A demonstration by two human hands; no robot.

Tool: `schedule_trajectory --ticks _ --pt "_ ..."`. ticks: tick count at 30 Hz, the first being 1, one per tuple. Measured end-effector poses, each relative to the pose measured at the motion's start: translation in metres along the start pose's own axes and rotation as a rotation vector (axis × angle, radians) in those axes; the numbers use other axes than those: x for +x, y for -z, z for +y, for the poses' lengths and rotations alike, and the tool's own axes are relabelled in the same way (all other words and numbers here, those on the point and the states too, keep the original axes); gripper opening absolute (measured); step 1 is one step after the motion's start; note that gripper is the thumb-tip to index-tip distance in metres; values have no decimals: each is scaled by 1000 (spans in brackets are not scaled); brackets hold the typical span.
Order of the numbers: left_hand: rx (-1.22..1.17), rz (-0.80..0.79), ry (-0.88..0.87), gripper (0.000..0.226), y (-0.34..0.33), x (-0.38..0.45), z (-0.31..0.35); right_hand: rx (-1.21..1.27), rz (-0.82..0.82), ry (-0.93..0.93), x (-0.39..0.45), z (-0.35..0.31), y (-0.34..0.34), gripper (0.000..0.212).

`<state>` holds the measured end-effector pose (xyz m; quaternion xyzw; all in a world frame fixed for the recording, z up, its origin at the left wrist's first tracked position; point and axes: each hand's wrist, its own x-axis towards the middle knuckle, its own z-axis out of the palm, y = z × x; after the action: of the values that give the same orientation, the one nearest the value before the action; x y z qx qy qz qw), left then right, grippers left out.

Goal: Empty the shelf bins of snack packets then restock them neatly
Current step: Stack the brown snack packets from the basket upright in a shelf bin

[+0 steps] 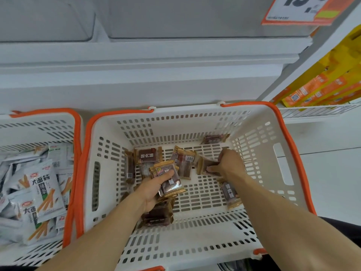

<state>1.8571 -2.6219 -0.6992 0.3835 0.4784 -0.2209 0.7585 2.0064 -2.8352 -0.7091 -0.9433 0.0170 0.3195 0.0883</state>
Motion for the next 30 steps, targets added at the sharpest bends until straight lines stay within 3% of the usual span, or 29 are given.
schedule_trajectory --ticks 4,7,11,17,21,23,27,30 --pt "-13 57 -39 54 1 2 -1 -36 -171 19 0 -11 25 44" --pt "12 59 -60 69 -3 1 -2 271 -315 75 -14 -14 35 35" --pt "43 20 -68 60 -8 -3 -2 699 -530 78 -41 -23 27 42" --pt "80 -81 -85 58 -13 -6 -5 684 -552 137 -54 -37 -6 38" --pt "121 -31 -72 66 -11 -5 -6 608 -730 187 -49 -30 1 31" --pt "125 29 -46 70 -6 -2 -7 594 -663 127 -38 -20 3 29" --pt "214 190 -44 96 10 8 -10 363 -175 -27 -21 -7 -12 42" --pt "278 256 -84 98 18 5 -6 250 -194 88 -29 -14 -35 67"
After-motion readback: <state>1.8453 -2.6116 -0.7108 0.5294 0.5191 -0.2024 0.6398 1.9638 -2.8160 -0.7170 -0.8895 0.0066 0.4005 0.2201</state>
